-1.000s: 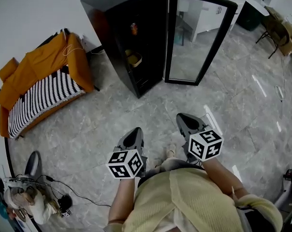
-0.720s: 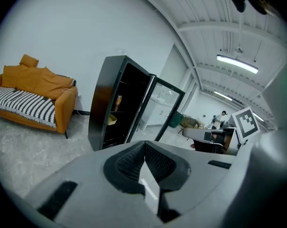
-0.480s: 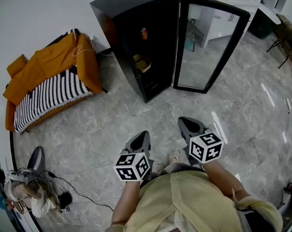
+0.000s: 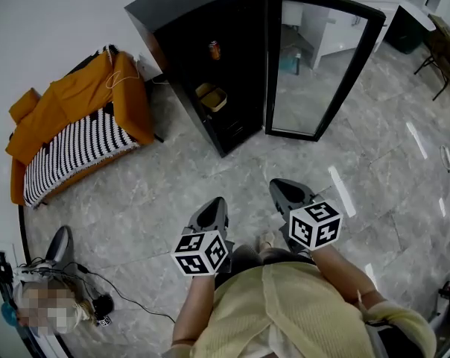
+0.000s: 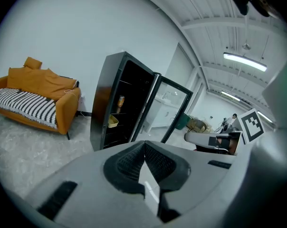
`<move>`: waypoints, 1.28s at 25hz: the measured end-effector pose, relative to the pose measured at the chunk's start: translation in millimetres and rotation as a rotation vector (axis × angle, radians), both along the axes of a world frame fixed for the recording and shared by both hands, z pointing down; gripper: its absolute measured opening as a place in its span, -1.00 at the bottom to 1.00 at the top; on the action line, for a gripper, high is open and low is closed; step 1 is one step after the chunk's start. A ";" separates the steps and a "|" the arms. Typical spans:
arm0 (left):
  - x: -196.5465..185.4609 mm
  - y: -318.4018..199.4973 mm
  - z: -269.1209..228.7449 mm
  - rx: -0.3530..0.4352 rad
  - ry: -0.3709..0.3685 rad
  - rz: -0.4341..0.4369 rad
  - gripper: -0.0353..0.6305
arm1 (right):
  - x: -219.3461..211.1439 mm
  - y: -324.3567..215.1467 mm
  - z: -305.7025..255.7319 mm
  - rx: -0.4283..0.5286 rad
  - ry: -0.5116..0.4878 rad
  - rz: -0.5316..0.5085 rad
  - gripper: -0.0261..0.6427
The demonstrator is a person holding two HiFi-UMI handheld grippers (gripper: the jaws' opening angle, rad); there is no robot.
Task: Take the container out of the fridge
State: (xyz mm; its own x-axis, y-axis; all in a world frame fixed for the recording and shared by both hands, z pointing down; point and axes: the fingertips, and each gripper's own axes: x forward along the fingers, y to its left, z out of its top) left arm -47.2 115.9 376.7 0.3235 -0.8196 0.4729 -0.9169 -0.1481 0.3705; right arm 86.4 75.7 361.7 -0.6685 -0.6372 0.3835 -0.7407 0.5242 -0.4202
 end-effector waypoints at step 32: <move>-44.5 -106.6 40.2 -0.072 0.022 0.046 -0.82 | -41.1 -90.0 40.6 -0.044 0.098 0.040 -0.83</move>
State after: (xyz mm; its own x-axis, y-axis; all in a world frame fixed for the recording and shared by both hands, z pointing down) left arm -91.8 9.2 416.9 0.3709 -0.7679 0.5222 -0.9013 -0.1620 0.4018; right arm 45.3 -14.3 402.3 -0.6006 -0.6440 0.4738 -0.7995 0.4758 -0.3667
